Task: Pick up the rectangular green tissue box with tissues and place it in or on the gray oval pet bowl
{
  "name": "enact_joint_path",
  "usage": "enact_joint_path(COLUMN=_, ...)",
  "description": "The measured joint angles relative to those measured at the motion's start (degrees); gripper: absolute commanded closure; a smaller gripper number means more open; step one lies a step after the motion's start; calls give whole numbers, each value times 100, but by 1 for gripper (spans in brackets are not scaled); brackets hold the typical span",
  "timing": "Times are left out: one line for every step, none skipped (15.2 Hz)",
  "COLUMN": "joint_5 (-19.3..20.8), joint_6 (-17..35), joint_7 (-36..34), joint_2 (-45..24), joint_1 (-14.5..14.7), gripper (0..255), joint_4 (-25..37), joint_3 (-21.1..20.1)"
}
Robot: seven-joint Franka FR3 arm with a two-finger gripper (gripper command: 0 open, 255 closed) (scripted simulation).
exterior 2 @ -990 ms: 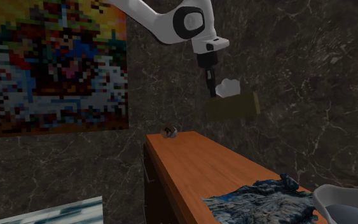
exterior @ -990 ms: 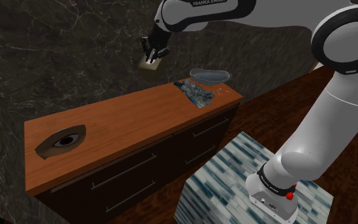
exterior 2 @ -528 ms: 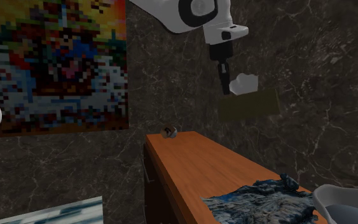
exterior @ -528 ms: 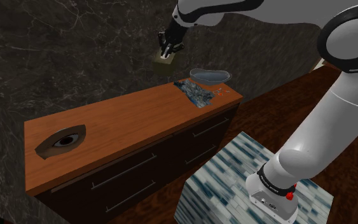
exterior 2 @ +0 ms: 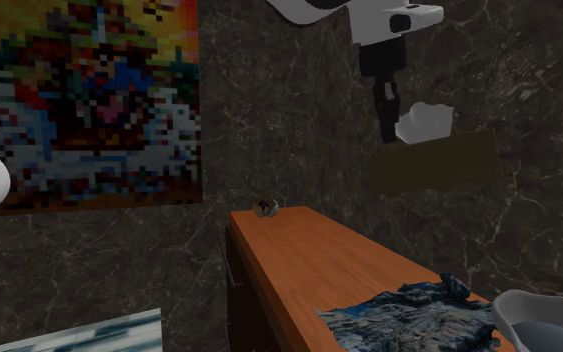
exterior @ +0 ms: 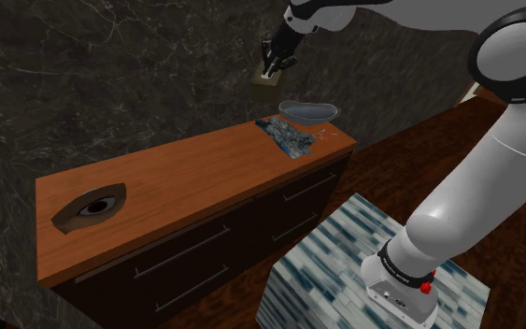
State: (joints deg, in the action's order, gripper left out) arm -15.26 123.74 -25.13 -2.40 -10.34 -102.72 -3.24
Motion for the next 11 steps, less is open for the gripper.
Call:
enact_joint_path(joint_5=-40, joint_6=-89, joint_7=134, joint_2=-45, joint_1=-73, gripper=255, joint_4=100, joint_3=63)
enact_joint_path(joint_5=-86, joint_6=-129, joint_7=273, joint_2=-52, joint_1=-142, gripper=255, joint_4=117, joint_3=122)
enact_joint_path(joint_5=-124, joint_6=-179, joint_7=397, joint_2=-81, joint_1=-206, gripper=255, joint_4=163, joint_3=176)
enact_joint_path(joint_5=-177, joint_6=-283, joint_7=571, joint_2=-147, joint_1=-304, gripper=255, joint_4=285, joint_3=258)
enact_joint_path(joint_5=-213, joint_6=-327, joint_7=689, joint_2=-157, joint_1=-366, gripper=255, joint_4=306, joint_3=309)
enact_joint_path(joint_5=-251, joint_6=-374, joint_7=809, joint_2=-137, joint_1=-428, gripper=255, joint_4=297, joint_3=359)
enact_joint_path(joint_5=-289, joint_6=-465, joint_7=940, joint_2=-209, joint_1=-504, gripper=255, joint_4=425, joint_3=420)
enact_joint_path(joint_5=-329, joint_6=-551, joint_7=1068, joint_2=-326, joint_1=-581, gripper=255, joint_4=589, joint_3=479)
enact_joint_path(joint_5=-361, joint_6=-650, joint_7=1190, joint_2=-336, joint_1=-659, gripper=255, joint_4=655, joint_3=538)
enact_joint_path(joint_5=-393, joint_6=-743, joint_7=1295, joint_2=-415, joint_1=-728, gripper=255, joint_4=793, joint_3=588)
enact_joint_path(joint_5=-436, joint_6=-790, joint_7=1432, joint_2=-434, joint_1=-808, gripper=255, joint_4=816, joint_3=644)
